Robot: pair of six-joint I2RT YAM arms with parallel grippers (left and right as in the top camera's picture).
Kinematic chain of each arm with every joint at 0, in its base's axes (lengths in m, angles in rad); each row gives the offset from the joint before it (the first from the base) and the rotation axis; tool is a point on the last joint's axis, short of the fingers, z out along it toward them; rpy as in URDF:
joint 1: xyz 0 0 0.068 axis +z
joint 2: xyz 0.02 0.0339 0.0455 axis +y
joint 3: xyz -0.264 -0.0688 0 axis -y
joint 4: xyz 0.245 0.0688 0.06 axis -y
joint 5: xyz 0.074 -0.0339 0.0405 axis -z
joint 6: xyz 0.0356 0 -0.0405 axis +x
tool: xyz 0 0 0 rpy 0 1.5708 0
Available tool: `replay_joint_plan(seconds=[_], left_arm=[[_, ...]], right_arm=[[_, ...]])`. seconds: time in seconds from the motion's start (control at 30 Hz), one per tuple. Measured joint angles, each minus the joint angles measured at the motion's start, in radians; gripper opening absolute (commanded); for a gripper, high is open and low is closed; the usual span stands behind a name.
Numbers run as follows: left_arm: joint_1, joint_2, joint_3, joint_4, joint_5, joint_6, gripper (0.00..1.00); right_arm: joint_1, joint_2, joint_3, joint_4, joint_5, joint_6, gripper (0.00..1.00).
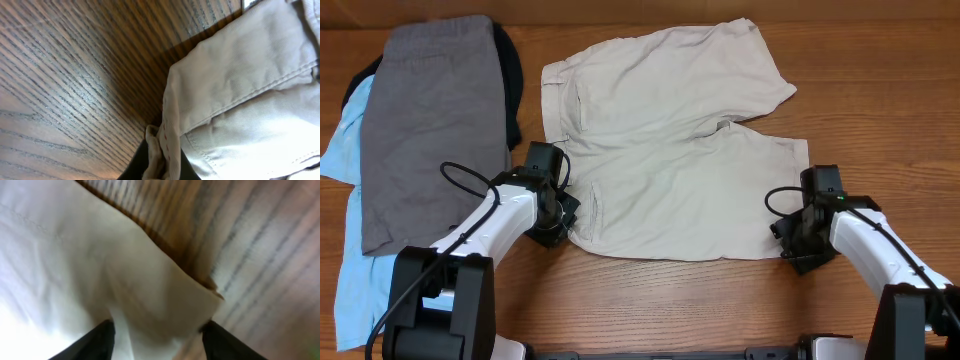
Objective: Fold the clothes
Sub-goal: 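Grasp the left and right leg hems with both grippers, then lift the hems and fold the legs up onto the waistband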
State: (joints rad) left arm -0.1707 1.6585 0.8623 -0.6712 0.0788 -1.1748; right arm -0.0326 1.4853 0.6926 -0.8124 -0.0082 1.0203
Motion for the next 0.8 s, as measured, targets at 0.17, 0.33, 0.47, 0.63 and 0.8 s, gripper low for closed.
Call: replay_joint_plan(seconds=[0.17,0.33,0.47,0.63,0.8], left_arm=[[0.000,0.000,0.000,0.000,0.000,0.021,0.04],[0.000,0.000,0.000,0.002,0.000,0.035,0.04],[0.005,0.000,0.002,0.000,0.012,0.121,0.04],[0.034,0.003,0.112,-0.160,0.068,0.295,0.04],[0.033,-0.040,0.277,-0.352,0.079,0.395,0.04]], right_arm=[[0.000,-0.016,-0.019,0.036,0.010,0.006,0.31],[0.000,-0.018,-0.025,0.046,0.027,0.000,0.04],[0.000,-0.019,-0.022,0.023,0.034,0.000,0.04],[-0.005,-0.026,0.048,-0.210,0.084,-0.003,0.04],[-0.042,-0.101,0.191,-0.341,0.094,-0.064,0.04]])
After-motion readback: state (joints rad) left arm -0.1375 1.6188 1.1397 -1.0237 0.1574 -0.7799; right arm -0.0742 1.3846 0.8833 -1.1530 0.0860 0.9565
